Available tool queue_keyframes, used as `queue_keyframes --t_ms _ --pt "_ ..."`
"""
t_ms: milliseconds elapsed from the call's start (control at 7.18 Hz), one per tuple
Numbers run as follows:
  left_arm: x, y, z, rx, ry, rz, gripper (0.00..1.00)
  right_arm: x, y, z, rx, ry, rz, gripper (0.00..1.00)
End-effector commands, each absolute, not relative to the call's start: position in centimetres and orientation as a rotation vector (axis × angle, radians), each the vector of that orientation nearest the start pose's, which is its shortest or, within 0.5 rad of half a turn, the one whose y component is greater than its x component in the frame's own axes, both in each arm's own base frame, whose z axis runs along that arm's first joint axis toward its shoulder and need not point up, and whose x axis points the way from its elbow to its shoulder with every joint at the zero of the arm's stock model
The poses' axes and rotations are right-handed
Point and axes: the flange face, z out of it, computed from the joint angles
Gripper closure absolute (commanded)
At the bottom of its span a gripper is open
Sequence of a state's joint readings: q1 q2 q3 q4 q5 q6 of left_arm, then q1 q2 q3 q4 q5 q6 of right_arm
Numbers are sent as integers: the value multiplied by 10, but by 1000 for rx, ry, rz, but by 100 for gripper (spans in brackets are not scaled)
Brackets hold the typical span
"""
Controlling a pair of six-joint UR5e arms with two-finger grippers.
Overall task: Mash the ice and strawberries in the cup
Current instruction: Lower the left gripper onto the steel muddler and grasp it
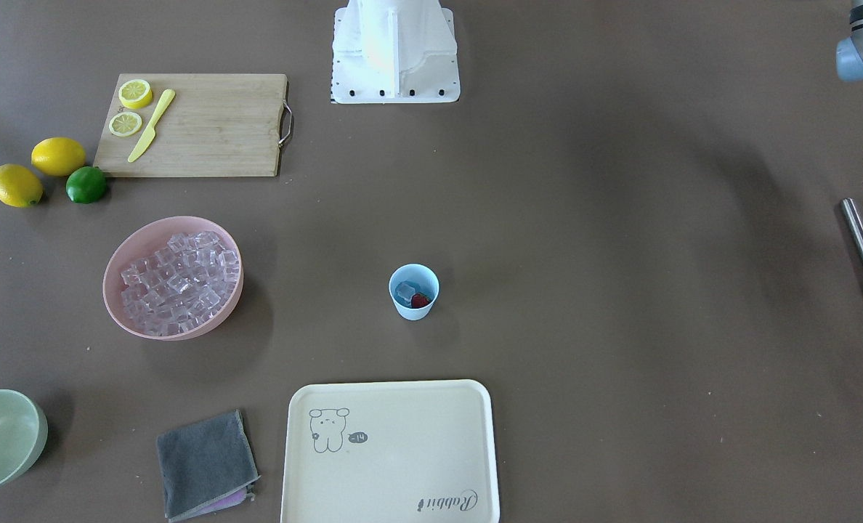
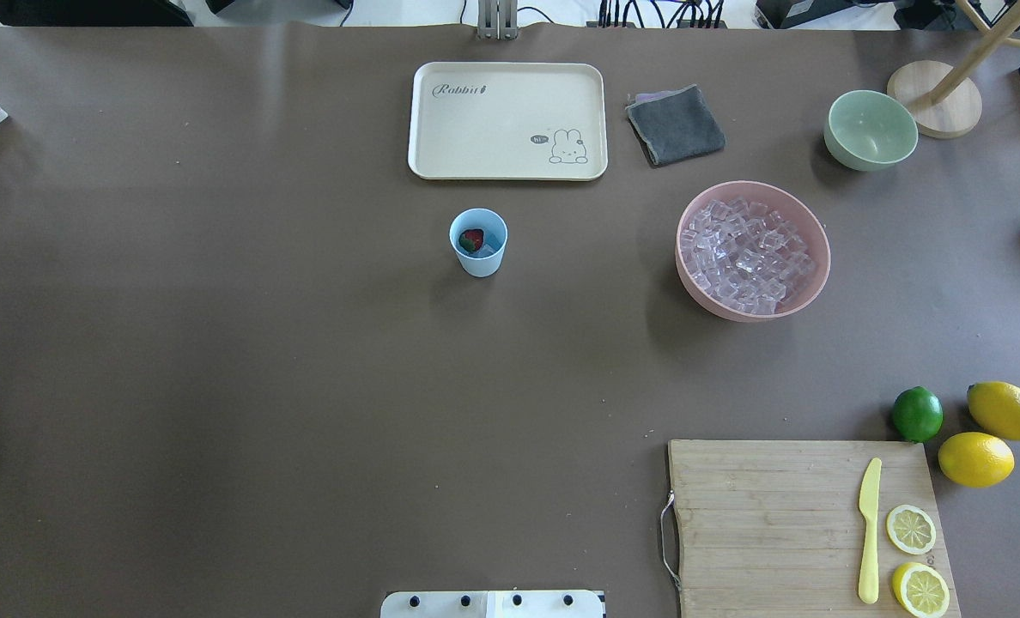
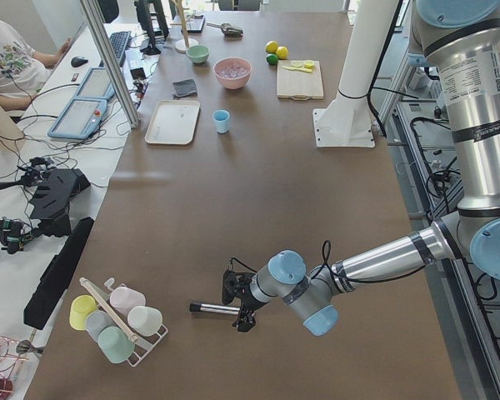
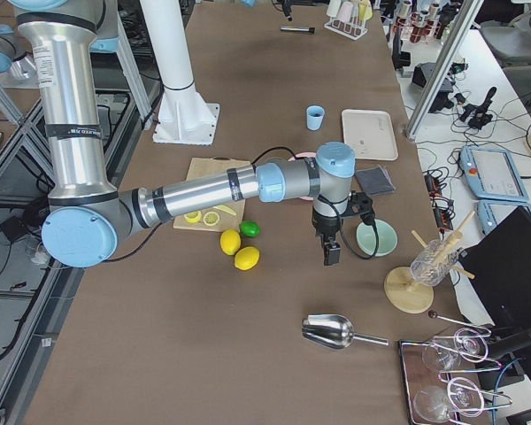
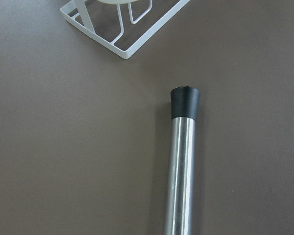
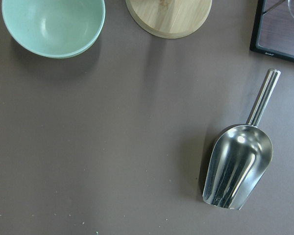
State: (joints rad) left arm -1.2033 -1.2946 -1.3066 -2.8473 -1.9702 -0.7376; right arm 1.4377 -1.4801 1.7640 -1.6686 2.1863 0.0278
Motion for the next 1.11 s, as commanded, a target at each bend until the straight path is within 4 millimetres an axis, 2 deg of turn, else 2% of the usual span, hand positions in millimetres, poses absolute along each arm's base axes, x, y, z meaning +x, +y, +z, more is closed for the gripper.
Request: queue_keyframes --t_ms 0,278,696,835,975 --pt "48 -361 785 409 702 -190 3 5 -529 533 137 -627 -162 5" --pt "62 -357 794 432 667 -162 3 6 -526 533 137 -628 -160 5" --pt "71 -356 794 424 676 -158 3 6 -526 533 137 -627 -162 5" --pt "84 -358 792 416 687 -161 3 7 -525 534 138 -627 -160 5" --pt "85 -358 791 417 691 -175 20 7 -525 534 138 -625 -160 5"
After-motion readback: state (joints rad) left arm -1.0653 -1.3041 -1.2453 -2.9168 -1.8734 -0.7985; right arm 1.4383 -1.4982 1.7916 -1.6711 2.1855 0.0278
